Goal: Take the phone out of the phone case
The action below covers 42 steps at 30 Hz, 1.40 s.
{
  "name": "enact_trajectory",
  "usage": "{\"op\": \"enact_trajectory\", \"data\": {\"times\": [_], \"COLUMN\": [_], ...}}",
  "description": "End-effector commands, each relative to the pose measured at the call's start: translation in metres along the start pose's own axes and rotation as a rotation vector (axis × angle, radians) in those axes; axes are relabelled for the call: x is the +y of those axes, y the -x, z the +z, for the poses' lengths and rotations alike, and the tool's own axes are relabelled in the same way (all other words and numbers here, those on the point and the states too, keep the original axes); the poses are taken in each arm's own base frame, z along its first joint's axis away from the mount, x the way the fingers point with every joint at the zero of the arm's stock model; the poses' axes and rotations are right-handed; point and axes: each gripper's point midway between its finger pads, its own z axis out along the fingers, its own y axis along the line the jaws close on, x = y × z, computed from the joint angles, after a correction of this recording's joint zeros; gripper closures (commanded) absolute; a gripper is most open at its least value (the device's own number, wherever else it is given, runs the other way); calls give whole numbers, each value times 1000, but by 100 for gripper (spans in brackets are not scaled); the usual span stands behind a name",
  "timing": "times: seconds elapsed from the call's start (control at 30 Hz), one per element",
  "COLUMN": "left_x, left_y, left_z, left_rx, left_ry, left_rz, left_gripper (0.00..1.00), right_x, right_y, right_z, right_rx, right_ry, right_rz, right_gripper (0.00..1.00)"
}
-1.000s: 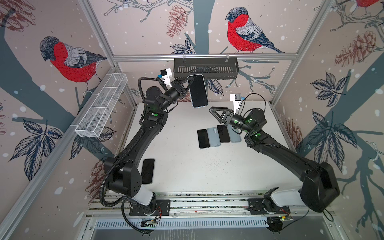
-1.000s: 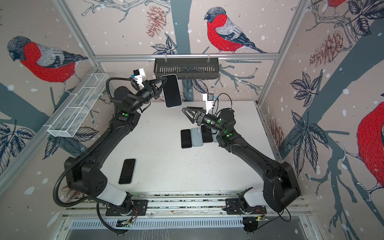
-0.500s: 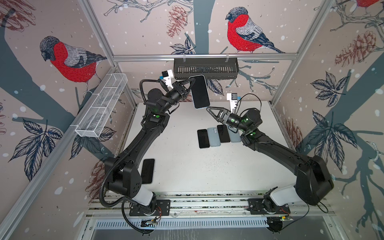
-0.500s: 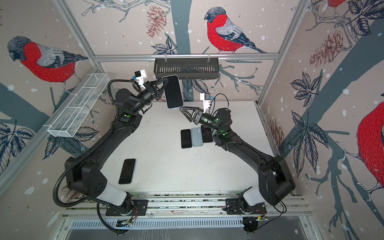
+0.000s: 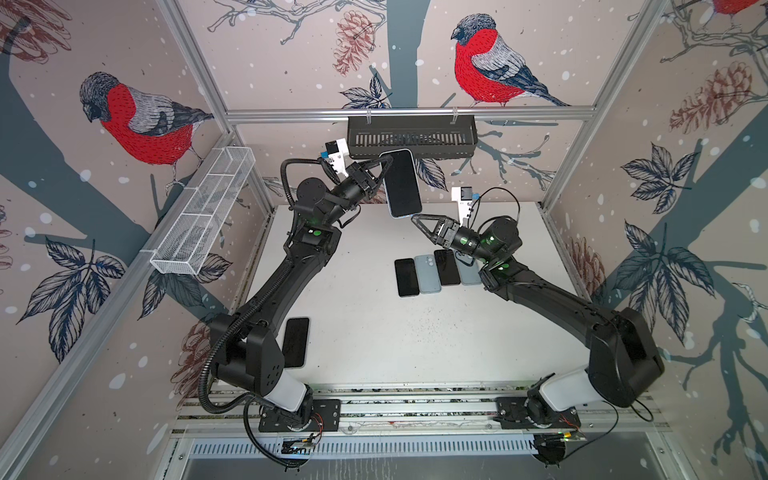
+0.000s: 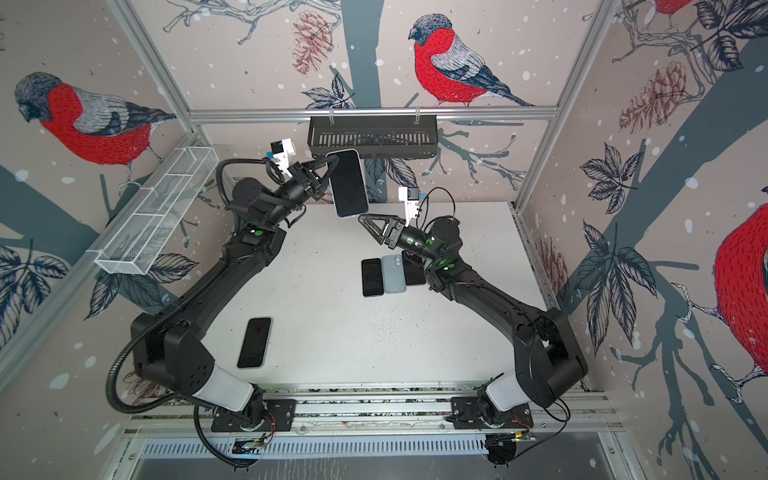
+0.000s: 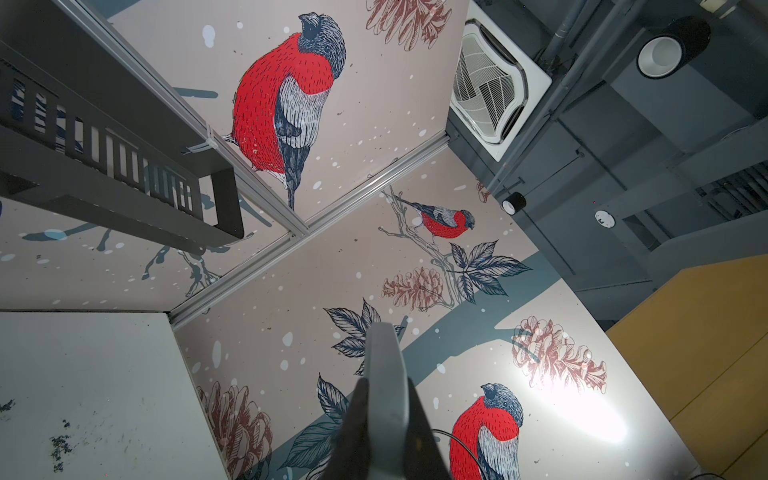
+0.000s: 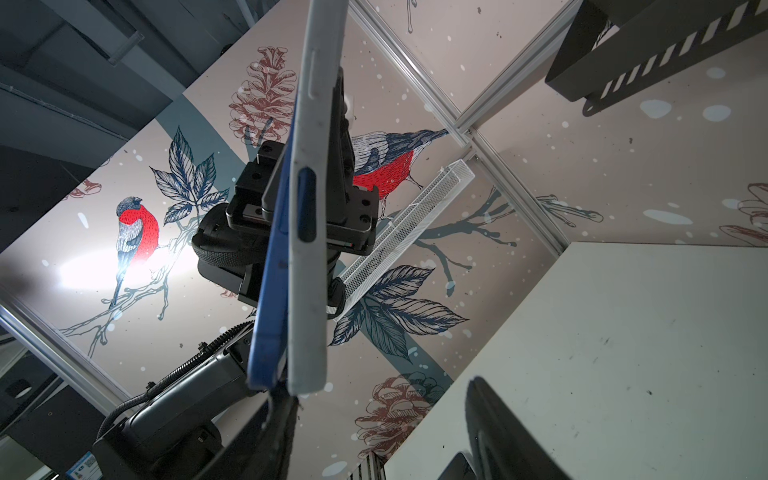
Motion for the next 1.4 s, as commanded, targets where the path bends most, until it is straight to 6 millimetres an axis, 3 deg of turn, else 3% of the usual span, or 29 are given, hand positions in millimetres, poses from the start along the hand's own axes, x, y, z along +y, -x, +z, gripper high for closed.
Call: {"op": "enact_trajectory", "data": {"times": [0.0,0.33,0.63,0.8,0.97,1.13,1.17,1.27,1.37], "left_x": [-25,-18,-11,-5,6,34,42,61,80], "left_y": [0,-9,-13,-14,-17,-24,-26,-34,-43], "left_z": [2,1,-1,-2,-3,-8,-10,-14,-18], "left_rx": [-2,20,28,26,24,27,27,35,47], "left_ry": [-86,-72,-54,-39,-12,78,96,140,181], "left_rz": [46,44,44,46,44,64,62,55,45], "left_gripper": [100,100,100,100,100,100,88,70,57], "right_x": [6,3,7,8,8,1,0,-10,-21], "right_y": [7,15,17,17,12,3,1,-7,-15], "right_z": [1,-3,-4,-5,-5,-7,-8,-14,-24], "right_rx": [-24,-46,-49,-52,-27,1,3,16,18], "right_ry": [23,17,34,43,52,25,18,-36,-90], "right_rz": [-19,7,26,42,75,120,126,139,164], "right_gripper": [35,40,54,69,91,98,99,99,100]}}
